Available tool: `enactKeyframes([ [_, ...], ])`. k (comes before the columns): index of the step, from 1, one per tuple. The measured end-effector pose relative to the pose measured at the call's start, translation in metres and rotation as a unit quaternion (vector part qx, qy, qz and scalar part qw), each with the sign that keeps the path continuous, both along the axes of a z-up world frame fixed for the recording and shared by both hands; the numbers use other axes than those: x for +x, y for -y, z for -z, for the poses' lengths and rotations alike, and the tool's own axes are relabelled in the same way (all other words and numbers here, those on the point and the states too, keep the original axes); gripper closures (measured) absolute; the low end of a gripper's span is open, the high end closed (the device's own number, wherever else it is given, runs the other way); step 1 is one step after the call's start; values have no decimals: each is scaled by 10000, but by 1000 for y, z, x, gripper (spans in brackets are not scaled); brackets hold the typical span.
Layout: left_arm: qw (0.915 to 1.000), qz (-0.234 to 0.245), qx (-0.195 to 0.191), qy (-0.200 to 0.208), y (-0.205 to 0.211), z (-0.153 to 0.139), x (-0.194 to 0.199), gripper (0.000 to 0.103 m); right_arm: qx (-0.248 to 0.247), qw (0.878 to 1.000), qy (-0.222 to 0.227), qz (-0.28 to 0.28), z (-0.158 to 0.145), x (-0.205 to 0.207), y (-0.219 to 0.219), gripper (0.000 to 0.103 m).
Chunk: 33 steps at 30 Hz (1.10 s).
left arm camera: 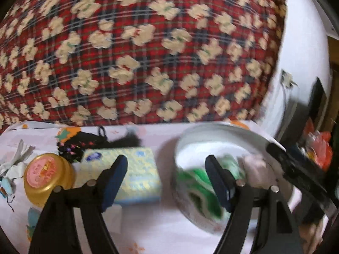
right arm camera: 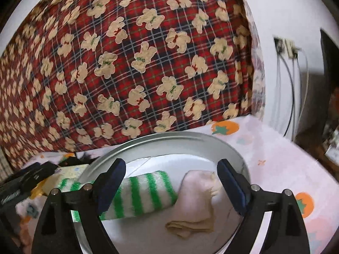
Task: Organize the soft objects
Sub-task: 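Withdraw both tools from the tin toward the remaining cloths on the table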
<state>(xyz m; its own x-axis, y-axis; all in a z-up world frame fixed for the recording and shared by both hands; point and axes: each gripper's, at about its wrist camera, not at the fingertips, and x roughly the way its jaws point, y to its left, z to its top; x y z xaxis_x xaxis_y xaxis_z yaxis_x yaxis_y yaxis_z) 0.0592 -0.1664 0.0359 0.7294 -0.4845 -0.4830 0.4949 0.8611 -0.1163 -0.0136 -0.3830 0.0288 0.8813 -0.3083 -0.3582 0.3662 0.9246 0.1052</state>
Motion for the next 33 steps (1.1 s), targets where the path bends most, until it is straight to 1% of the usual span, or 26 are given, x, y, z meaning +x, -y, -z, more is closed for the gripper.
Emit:
enactKeyframes([
  [1, 9996, 258, 3, -68, 3, 0, -6, 26, -108, 9999, 20, 108, -1, -1, -1, 13],
  [2, 9990, 430, 119, -70, 8, 1, -11, 26, -176, 9996, 51, 211, -2, -3, -1, 13],
  [5, 9943, 863, 623, -35, 31, 6, -22, 26, -214, 9986, 175, 445, -6, -11, 4, 13],
  [7, 9924, 961, 735, -214, 41, 11, -18, 28, -167, 9980, 239, 563, -7, -16, 9, 13],
  [8, 9915, 964, 794, -357, 46, 15, -12, 34, -150, 9976, 261, 617, -7, -19, 11, 13],
  [9, 9909, 916, 876, -448, 50, 18, -6, 46, -158, 9973, 286, 658, -8, -21, 11, 13],
  [10, 9903, 894, 927, -515, 53, 20, -1, 51, -194, 9968, 332, 708, -9, -23, 12, 13],
  [11, 9907, 831, 968, -464, 55, 20, 3, 52, -222, 9964, 363, 736, -10, -25, 12, 13],
  [12, 9898, 847, 1025, -502, 61, 19, 11, 57, -259, 9959, 409, 771, -11, -26, 12, 13],
  [13, 9891, 871, 1040, -573, 62, 20, 15, 61, -280, 9955, 448, 789, -12, -28, 11, 13],
  [14, 9879, 938, 982, -744, 67, 20, 24, 64, -301, 9950, 497, 810, -13, -30, 11, 13],
  [16, 9868, 1027, 946, -818, 77, 20, 30, 64, -340, 9943, 532, 856, -14, -31, 12, 13],
  [17, 9862, 1045, 1012, -794, 83, 21, 31, 64, -355, 9941, 535, 875, -15, -31, 12, 13],
  [19, 9846, 1000, 1269, -671, 96, 24, 34, 56, -356, 9942, 510, 880, -14, -29, 13, 13],
  [20, 9851, 964, 1288, -615, 99, 25, 33, 47, -341, 9943, 468, 890, -13, -28, 14, 13],
  [21, 9869, 830, 1294, -495, 99, 25, 31, 37, -317, 9947, 434, 882, -12, -27, 16, 13],
  [22, 9883, 723, 1278, -416, 97, 25, 29, 32, -280, 9950, 406, 870, -11, -26, 17, 13],
  [24, 9904, 619, 1184, -346, 89, 24, 27, 12, -168, 9953, 384, 868, -9, -25, 21, 13],
  [26, 9937, 581, 925, -238, 76, 20, 21, 6, -50, 9956, 362, 863, -7, -24, 24, 13],
  [28, 9955, 537, 771, -109, 64, 18, 17, 5, -19, 9955, 326, 890, -5, -23, 26, 13],
  [31, 9965, 386, 729, 125, 46, 18, 10, 2, 8, 9957, 302, 881, -3, -22, 26, 13],
  [32, 9964, 267, 763, 265, 37, 17, 7, 0, 5, 9957, 321, 865, -3, -22, 25, 13],
  [33, 9958, 127, 814, 393, 29, 18, 5, 0, -7, 9958, 343, 847, -3, -22, 24, 13],
])
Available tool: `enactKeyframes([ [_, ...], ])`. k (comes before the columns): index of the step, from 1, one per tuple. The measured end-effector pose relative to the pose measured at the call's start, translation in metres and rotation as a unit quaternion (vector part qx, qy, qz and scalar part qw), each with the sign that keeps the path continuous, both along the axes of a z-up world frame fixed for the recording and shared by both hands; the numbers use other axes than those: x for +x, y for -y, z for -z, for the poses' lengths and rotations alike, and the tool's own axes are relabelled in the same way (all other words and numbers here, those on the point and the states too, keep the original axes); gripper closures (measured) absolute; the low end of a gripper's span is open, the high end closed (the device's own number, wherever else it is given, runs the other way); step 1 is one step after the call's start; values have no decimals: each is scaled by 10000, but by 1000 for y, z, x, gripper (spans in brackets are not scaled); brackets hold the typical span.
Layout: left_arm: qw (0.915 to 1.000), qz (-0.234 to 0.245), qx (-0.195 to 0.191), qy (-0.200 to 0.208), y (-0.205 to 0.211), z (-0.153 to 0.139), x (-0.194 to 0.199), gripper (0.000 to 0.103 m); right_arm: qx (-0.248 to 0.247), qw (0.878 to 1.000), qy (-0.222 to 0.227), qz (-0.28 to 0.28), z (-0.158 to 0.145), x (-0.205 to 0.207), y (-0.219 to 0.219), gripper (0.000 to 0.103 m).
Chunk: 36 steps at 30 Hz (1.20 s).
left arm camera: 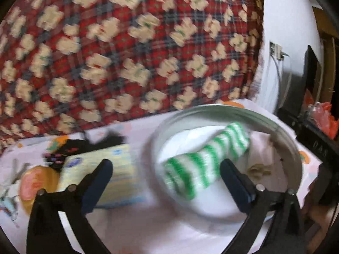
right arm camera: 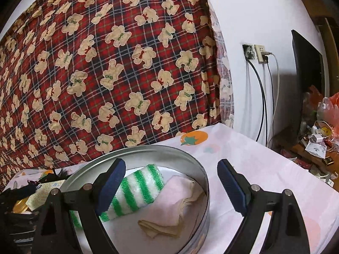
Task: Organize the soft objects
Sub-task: 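Withdraw both tools from the tin toward the remaining cloths on the table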
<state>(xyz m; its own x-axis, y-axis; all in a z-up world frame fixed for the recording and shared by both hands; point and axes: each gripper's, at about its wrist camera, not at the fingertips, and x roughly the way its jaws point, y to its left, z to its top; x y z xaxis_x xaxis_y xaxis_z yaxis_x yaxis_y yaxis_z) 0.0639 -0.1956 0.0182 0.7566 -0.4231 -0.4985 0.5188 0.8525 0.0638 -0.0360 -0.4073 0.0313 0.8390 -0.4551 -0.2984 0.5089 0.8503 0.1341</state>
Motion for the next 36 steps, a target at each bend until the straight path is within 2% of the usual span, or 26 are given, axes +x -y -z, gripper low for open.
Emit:
enactKeyframes([
  [4, 9987, -342, 124, 360, -28, 0, -4, 0, -218, 9997, 82, -112, -1, -2, -13, 12],
  [7, 9987, -388, 62, 330, -48, 5, -3, 0, -428, 9988, 131, -219, -2, -2, -26, 6],
  [12, 9984, -471, 25, 320, -73, 10, -1, 0, -547, 9983, 74, -204, 0, 0, -44, 6],
  [17, 9978, -606, 71, 277, -95, 16, 2, 0, -576, 9975, -104, -406, 3, 4, -68, 6],
  [24, 9980, -613, 24, 150, -115, 19, 2, 0, -444, 9970, 19, -628, 5, -3, -100, 6],
  [36, 9956, -897, 37, -280, -172, 30, 5, 0, -335, 9894, -156, -1405, 13, 9, -164, 6],
])
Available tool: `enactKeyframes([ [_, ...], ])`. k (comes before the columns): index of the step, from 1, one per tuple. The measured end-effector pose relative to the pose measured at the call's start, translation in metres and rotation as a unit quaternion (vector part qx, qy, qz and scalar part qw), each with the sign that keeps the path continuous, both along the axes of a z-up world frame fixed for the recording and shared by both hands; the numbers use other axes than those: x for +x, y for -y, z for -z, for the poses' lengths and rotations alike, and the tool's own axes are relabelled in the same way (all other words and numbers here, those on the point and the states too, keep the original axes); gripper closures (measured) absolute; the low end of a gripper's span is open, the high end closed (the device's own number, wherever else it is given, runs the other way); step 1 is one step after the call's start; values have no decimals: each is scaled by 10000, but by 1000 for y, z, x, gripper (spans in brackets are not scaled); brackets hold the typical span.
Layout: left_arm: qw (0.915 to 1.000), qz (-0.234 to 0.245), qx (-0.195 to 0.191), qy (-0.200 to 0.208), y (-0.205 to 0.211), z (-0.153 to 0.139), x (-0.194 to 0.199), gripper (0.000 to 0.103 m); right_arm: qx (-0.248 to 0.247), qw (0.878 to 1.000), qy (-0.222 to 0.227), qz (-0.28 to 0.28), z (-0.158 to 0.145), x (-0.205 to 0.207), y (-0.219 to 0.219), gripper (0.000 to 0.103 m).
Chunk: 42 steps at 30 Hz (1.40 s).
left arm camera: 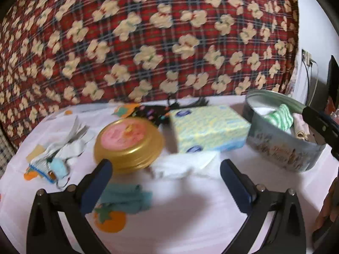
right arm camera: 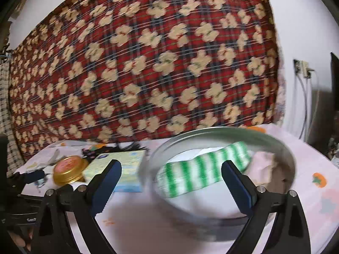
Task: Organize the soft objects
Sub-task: 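Withdraw both tools from the tin toward the remaining cloths on the table, then grasp the white cloth with the right tool while the left tool grasps the blue cloth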
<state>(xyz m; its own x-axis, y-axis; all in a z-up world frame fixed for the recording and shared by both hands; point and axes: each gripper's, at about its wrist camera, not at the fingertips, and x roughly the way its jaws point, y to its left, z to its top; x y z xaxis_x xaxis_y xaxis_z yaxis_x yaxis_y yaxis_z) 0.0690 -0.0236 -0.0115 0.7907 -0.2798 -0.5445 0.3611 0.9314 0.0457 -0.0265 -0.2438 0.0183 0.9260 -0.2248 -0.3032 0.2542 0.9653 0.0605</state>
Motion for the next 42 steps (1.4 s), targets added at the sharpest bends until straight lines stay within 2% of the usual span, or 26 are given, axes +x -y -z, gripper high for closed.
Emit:
enactKeyframes([
  [6, 9987, -133, -87, -474, -39, 10, 7, 0, 107, 9984, -317, -466, 9, 14, -30, 6],
  [10, 9965, -230, 98, -796, -58, 20, 13, 0, 101, 9950, -608, -782, 16, 26, -49, 6],
  [13, 9946, -225, 236, -985, -68, 25, 15, 0, 50, 9908, -825, -1072, 20, 38, -63, 6],
  [17, 9918, -205, 130, -1251, -79, 31, 20, 0, -86, 9836, -1139, -1397, 24, 57, -80, 6],
  [26, 9905, -420, 372, -1255, -81, 30, 43, 0, -355, 9668, -1686, -1887, 33, 97, -103, 6],
  [31, 9907, -445, 175, -1270, -107, 24, 44, 0, -481, 9526, -2053, -2192, 42, 122, -112, 6],
  [35, 9909, -526, 226, -1219, -131, 22, 35, 0, -609, 9424, -2360, -2291, 55, 139, -120, 6],
  [39, 9901, -132, 108, -1390, -137, 27, 22, 0, -597, 9330, -2681, -2327, 65, 151, -125, 8],
  [41, 9904, -58, 173, -1368, -133, 29, 17, 0, -611, 9295, -2805, -2314, 68, 156, -126, 11],
  [42, 9907, -19, 238, -1338, -128, 31, 15, 0, -626, 9276, -2868, -2308, 70, 157, -127, 23],
])
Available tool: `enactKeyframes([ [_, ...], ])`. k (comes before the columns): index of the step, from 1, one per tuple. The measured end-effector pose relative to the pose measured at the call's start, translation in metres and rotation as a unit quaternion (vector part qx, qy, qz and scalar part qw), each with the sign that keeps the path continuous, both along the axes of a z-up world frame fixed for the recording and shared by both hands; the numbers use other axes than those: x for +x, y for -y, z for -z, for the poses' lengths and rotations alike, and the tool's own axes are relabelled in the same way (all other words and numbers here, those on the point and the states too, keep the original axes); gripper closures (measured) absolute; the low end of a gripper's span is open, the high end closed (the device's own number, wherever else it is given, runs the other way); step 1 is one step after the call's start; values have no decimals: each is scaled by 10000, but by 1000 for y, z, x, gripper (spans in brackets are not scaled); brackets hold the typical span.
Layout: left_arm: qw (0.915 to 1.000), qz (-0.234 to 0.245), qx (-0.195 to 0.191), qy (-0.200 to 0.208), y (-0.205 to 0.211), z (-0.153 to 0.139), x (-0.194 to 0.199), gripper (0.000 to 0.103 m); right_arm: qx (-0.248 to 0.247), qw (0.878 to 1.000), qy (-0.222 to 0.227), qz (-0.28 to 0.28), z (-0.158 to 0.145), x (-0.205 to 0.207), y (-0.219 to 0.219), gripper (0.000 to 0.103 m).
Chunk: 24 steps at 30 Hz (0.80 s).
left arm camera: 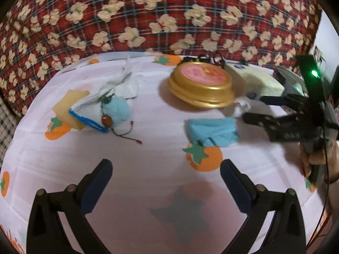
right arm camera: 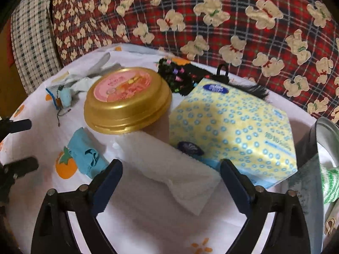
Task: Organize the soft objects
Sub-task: 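Grasp the white cloth with the right tool while the left tool grasps the blue cloth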
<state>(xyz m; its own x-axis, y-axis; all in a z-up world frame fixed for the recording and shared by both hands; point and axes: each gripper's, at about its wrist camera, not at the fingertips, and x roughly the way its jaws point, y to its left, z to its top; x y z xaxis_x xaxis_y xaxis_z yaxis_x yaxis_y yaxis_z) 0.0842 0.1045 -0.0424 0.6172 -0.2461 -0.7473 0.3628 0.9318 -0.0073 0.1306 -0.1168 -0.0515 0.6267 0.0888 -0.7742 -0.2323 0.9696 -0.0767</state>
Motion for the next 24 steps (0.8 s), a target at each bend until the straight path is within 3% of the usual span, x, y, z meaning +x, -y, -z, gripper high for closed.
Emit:
enactKeyframes([
  [1, 10000, 35, 44, 1, 4, 2, -1, 0, -48, 10000, -81, 3, 3, 2, -1, 32],
  [7, 9997, 195, 159, -41, 22, 8, -2, 0, -126, 9999, -43, -35, 3, -8, 2, 51],
  [11, 9995, 315, 77, 0, 35, 4, 5, 0, 725, 9973, -115, -62, -5, -24, 17, 54],
  [14, 9993, 346, 132, 51, 51, 5, 19, 0, 1143, 9933, 129, -72, -14, -47, 26, 55],
  [20, 9976, 296, 623, -60, 78, 25, 43, 1, 1324, 9867, 938, -45, -29, -79, 33, 55],
  [24, 9989, 201, 339, -256, 76, 28, 53, 7, 1393, 9839, 1122, 62, -34, -81, 38, 55],
])
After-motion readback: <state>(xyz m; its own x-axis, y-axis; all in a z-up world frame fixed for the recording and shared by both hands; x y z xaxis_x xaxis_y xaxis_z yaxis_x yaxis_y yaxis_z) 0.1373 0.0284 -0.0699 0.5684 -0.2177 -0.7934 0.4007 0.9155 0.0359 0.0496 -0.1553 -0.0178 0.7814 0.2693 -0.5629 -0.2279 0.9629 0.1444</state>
